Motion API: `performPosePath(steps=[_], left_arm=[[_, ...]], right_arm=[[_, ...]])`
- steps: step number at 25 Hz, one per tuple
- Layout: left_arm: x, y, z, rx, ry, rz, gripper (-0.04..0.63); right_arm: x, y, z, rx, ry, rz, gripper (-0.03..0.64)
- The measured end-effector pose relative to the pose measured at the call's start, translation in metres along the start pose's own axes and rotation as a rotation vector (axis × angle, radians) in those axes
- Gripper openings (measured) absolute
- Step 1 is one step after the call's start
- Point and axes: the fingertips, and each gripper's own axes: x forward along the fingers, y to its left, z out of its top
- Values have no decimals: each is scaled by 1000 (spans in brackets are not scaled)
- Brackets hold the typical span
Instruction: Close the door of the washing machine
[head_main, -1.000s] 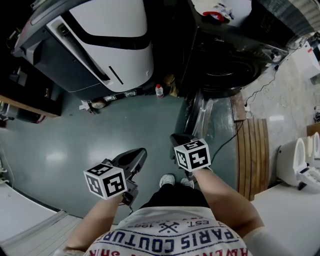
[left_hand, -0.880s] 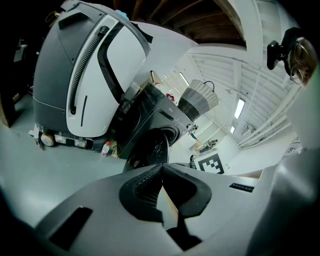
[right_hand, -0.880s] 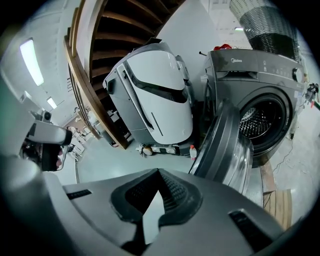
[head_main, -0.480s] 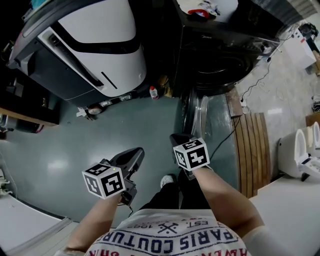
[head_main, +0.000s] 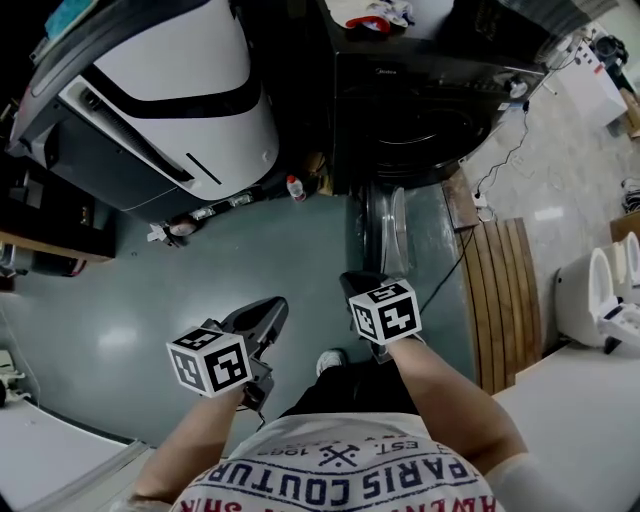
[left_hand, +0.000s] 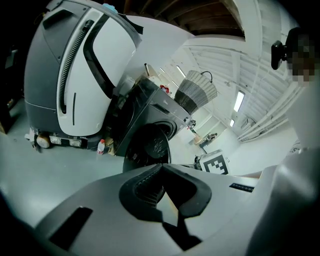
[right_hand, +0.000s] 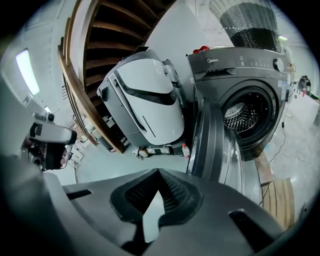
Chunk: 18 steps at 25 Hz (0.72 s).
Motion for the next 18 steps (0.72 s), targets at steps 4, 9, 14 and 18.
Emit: performPosePath(steps=[4,9,14,18], left_arm=[[19,-15,1,12,15,0,26],[45,-36,5,26,34,0,26],[72,-55,10,26,45,-4,26],[94,-70,13,31,58,-11,26]], right_arm=[[-10,-14,-3,-5,3,16,21],[-26,-38,-8,2,0,15,21],[-41,-64,-10,30,8,29,21],[-55,-89,-10,50,13,20,21]])
